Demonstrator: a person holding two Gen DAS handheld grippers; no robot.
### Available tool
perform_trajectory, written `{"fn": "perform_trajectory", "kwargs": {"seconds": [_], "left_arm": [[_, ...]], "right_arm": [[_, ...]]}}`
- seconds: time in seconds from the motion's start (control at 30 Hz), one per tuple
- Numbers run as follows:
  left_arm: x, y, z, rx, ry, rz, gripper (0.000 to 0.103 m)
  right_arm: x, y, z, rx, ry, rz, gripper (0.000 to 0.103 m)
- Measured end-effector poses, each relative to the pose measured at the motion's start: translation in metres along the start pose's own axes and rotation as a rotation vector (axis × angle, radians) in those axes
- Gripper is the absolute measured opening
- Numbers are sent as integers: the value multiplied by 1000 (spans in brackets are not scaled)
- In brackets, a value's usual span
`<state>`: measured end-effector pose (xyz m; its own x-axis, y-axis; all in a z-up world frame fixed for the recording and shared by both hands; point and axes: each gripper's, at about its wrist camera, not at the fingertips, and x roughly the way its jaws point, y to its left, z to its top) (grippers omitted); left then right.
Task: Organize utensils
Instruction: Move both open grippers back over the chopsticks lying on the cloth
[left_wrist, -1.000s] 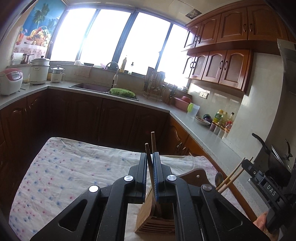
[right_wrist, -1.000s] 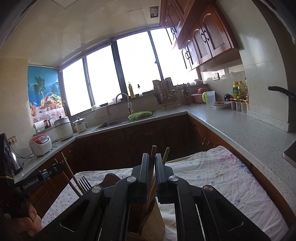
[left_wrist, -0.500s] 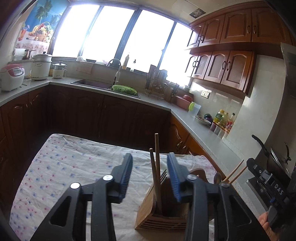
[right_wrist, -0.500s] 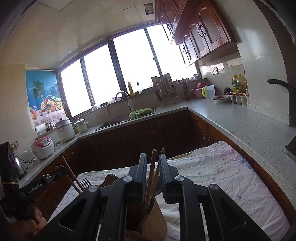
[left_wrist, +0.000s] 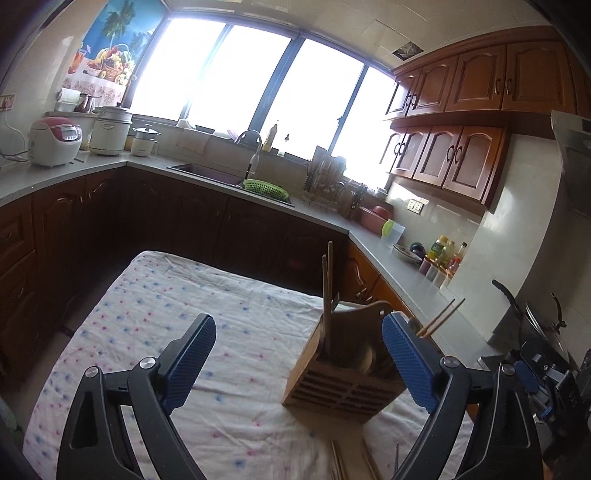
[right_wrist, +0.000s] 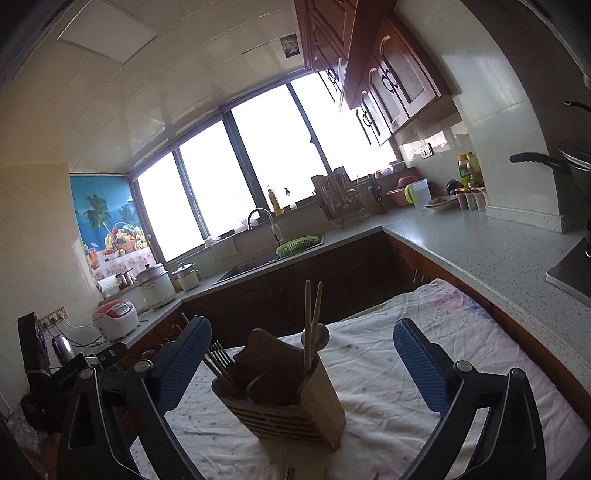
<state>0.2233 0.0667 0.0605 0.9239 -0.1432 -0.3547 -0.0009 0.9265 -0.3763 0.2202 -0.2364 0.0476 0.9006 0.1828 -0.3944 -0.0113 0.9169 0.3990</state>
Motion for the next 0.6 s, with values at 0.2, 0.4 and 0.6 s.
{"fn": "perform_trajectory", "kwargs": {"seconds": [0.2, 0.4, 0.6], "left_arm": [[-38, 2, -26, -10, 50, 20, 93], [-62, 2, -46, -28, 111, 25, 93], [-74, 3, -61, -46, 174, 46, 93]], "right_arm": [[-29, -9, -25, 21, 61, -19, 100], [-54, -18, -47, 47, 111, -31, 100], [-69, -24, -70, 62, 161, -39, 100]]}}
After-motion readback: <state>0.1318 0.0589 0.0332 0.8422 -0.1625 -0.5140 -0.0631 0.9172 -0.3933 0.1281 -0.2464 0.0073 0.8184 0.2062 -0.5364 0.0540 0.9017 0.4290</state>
